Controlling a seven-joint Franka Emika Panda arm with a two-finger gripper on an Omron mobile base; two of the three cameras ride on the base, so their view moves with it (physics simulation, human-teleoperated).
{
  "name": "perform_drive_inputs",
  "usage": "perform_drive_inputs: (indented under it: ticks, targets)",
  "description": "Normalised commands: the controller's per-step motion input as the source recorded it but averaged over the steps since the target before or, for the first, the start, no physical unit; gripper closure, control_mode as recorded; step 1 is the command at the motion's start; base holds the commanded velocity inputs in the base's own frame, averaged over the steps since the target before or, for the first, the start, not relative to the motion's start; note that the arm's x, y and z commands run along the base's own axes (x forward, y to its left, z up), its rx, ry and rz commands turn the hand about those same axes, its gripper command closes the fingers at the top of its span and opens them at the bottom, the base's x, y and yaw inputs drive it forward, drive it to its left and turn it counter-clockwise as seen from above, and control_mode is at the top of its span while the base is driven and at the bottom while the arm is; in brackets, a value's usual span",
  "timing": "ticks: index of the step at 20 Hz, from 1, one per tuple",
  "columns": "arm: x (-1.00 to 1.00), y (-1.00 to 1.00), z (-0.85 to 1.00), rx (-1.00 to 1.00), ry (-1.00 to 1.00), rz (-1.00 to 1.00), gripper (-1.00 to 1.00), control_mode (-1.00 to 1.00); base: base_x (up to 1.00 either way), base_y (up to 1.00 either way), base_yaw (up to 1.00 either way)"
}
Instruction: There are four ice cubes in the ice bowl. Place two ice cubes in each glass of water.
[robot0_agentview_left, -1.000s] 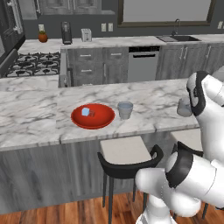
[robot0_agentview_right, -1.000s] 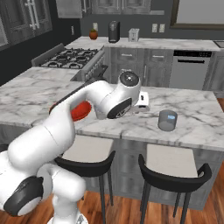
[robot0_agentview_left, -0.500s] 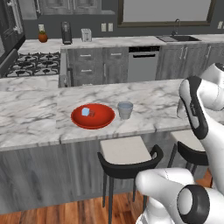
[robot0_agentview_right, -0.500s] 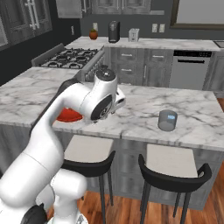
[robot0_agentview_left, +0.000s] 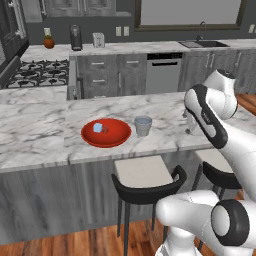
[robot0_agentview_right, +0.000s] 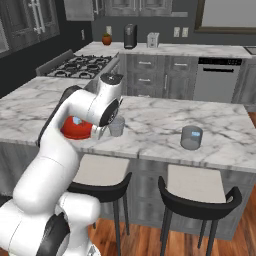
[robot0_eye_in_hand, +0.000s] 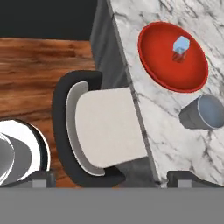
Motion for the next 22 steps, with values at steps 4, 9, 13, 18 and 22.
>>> perform_drive_inputs:
  ticks: [4,9,13,18,22]
  targets:
    - [0.69,0.46,-0.07,-0.14,-0.18,0.57,-1.0,-1.0,0.0,0.0,0.0]
    - [0.5,0.29,-0.02,-0.13,-0.24,0.61,-1.0,-1.0,0.0,0.0,0.0]
    - [0.31,0.24,-0.02,-0.14,-0.25,0.63,-1.0,-1.0,0.0,0.0,0.0]
    - [0.22,0.49,-0.14,-0.23,-0.2,0.55,-1.0,-1.0,0.0,0.0,0.0]
    - [0.04,0.64,-0.01,-0.25,-0.15,0.43,-1.0,-1.0,0.0,0.0,0.0]
